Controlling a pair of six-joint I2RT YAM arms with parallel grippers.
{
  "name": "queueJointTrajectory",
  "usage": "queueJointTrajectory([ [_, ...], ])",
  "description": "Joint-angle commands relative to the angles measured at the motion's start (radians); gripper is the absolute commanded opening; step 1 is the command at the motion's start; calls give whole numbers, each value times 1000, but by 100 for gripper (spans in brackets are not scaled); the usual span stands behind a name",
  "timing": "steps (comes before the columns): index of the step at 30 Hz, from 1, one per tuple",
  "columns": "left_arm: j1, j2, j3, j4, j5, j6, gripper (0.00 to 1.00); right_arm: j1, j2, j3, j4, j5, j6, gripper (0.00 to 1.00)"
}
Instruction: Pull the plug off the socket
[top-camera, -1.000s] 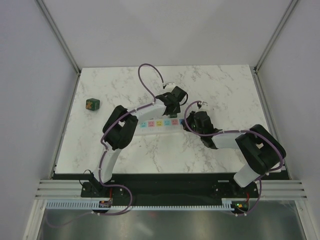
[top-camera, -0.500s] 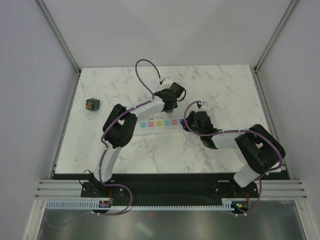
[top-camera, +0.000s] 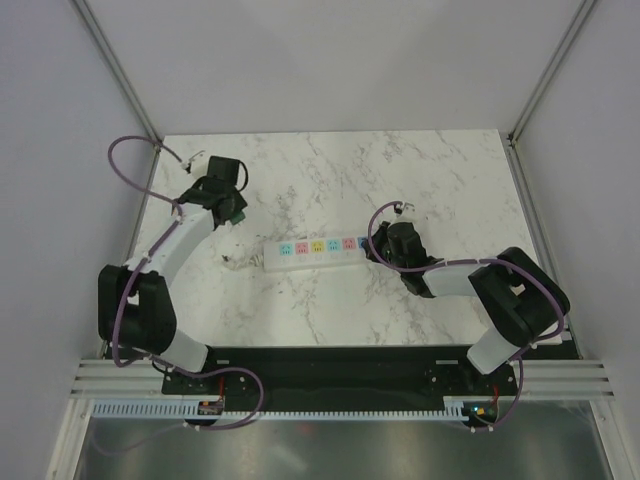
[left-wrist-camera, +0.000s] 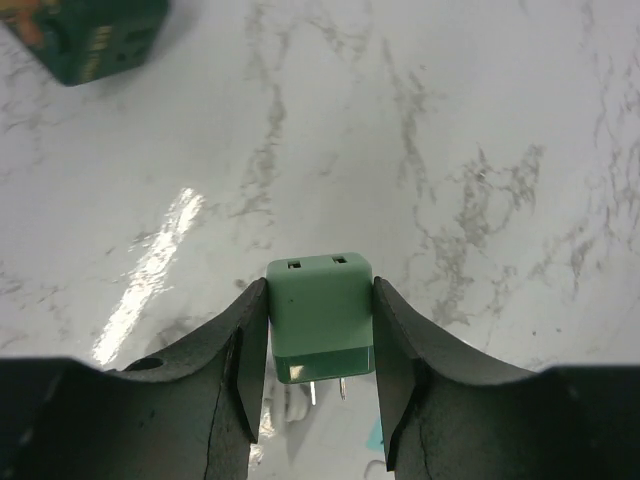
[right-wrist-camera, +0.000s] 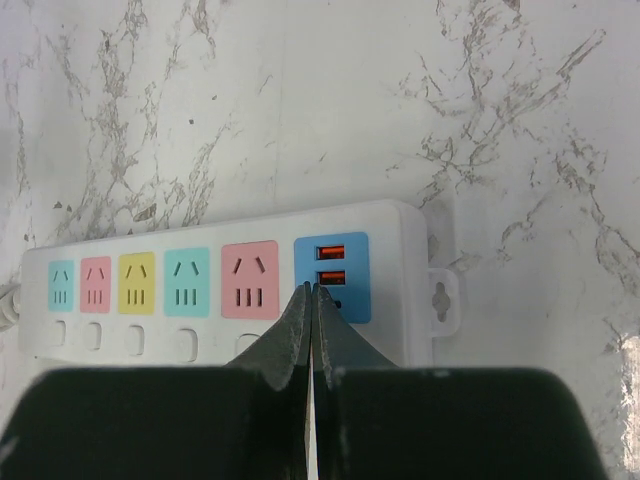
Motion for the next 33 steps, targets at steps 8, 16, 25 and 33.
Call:
queueJointTrajectory([
  [8,373,-175,-185,-160,47,-246,2,8,44,-13,-127,-21,-21,0],
  [16,521,-56,-169,-195,52,-436,2,8,51,-12,-116,-28,-21,0],
  [25,539,67,-111,-206,12,-659,2,8,44,-13,-113,-27,-27,0],
  [33,539,162,36,-205,-78,-578,2,8,37,-21,-97,-37,-24,0],
])
